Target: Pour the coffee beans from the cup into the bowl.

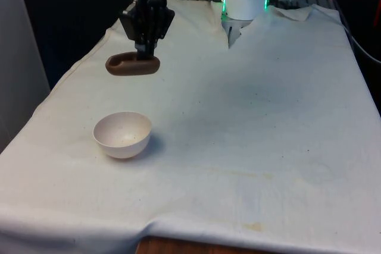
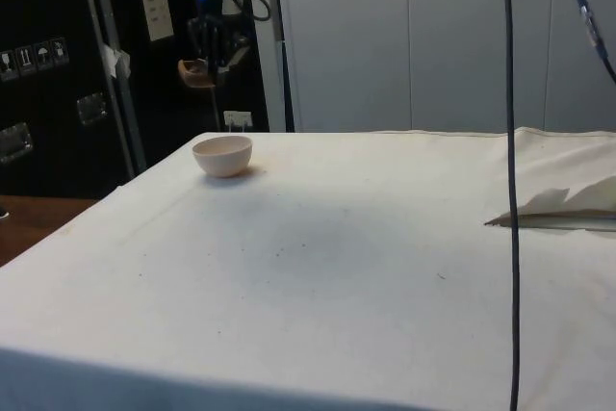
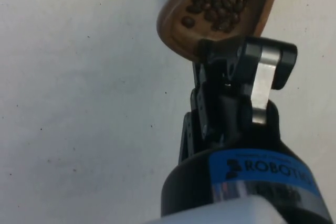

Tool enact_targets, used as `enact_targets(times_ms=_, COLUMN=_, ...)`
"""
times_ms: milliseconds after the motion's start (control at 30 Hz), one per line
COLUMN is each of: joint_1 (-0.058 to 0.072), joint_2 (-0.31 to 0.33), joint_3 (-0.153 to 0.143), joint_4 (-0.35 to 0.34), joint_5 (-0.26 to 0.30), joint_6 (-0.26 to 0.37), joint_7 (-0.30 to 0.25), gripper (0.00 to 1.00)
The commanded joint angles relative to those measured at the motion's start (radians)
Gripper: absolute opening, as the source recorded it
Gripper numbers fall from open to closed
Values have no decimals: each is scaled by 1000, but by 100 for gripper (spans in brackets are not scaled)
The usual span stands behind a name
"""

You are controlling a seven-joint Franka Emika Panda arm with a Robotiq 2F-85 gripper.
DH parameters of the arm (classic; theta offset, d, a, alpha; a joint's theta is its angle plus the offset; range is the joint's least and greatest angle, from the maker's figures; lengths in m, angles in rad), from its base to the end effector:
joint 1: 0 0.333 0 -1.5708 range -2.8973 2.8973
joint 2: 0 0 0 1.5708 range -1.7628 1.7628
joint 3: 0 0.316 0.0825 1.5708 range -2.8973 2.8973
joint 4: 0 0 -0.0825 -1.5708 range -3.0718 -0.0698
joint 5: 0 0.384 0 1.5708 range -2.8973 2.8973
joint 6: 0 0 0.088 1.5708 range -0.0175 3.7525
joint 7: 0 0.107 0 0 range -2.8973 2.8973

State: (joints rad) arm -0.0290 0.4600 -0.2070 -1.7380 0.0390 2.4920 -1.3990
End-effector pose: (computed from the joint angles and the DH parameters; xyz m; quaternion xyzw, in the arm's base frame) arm 0.6731 -0.1456 0.3499 0.8236 0.5458 0.0820 0.1307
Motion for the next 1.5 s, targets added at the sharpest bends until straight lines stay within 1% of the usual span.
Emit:
enact_targets(times_ms=0, joint_1=-1, joint_2=-2, joint_3=2, joint_4=1, joint_5=7, joint_6=-2, joint_7=4, gripper=0)
enact_targets(times_ms=67, joint_1=-1, joint_2=-2, joint_3=2, joint_4=1, joint_5=10, joint_6=-1, joint_7=14, gripper=0)
enact_targets(times_ms=100, joint_1=0, joint_2=0, joint_3=0, joint_4=0, joint_5=4, joint_6=0, joint_7=10, gripper=0)
enact_targets(times_ms=133, joint_1=-1, joint_2=-2, joint_3=2, joint_4=1, joint_5=14, joint_6=0, joint_7=23, gripper=0)
enact_targets(times_ms=300, joint_1=-1, joint_2=-1, joint_3=2, joint_4=0, joint_5=27, joint_6=1, joint_7=44, gripper=0)
enact_targets(times_ms=333, joint_1=0, joint_2=0, joint_3=0, joint_4=1, joint_5=20, joint_6=0, joint_7=40, gripper=0)
enact_targets(times_ms=367, joint_1=-2, joint_2=-1, joint_3=2, joint_4=0, joint_5=29, joint_6=1, joint_7=49, gripper=0)
enact_targets(times_ms=433, joint_1=-2, joint_2=-1, joint_3=2, joint_4=1, joint_5=34, joint_6=0, joint_7=65, gripper=0)
enact_targets(times_ms=600, joint_1=-1, joint_2=1, joint_3=2, joint_4=3, joint_5=48, joint_6=-2, joint_7=92, gripper=0)
enact_targets(times_ms=633, joint_1=0, joint_2=0, joint_3=1, joint_4=1, joint_5=42, joint_6=0, joint_7=89, gripper=0)
enact_targets(times_ms=800, joint_1=-2, joint_2=2, joint_3=1, joint_4=5, joint_5=59, joint_6=-3, joint_7=119, gripper=0)
enact_targets(times_ms=867, joint_1=-2, joint_2=3, joint_3=1, joint_4=5, joint_5=60, joint_6=-4, joint_7=123, gripper=0)
enact_targets(times_ms=900, joint_1=0, joint_2=0, joint_3=0, joint_4=1, joint_5=55, joint_6=0, joint_7=122, gripper=0)
enact_targets(times_ms=1100, joint_1=-6, joint_2=6, joint_3=4, joint_4=9, joint_5=71, joint_6=-5, joint_7=162, gripper=0)
enact_targets(times_ms=1167, joint_1=-6, joint_2=7, joint_3=4, joint_4=11, joint_5=77, joint_6=-6, joint_7=167, gripper=0)
enact_targets(times_ms=1200, joint_1=-1, joint_2=2, joint_3=0, joint_4=2, joint_5=66, joint_6=0, joint_7=167, gripper=0)
enact_targets(times_ms=1233, joint_1=-6, joint_2=9, joint_3=3, joint_4=12, joint_5=81, joint_6=-6, joint_7=169, gripper=0)
enact_targets(times_ms=1433, joint_1=-11, joint_2=9, joint_3=7, joint_4=15, joint_5=130, joint_6=-17, joint_7=165, gripper=0)
enact_targets(times_ms=1467, joint_1=-4, joint_2=8, joint_3=-1, joint_4=9, joint_5=117, joint_6=-5, joint_7=171, gripper=0)
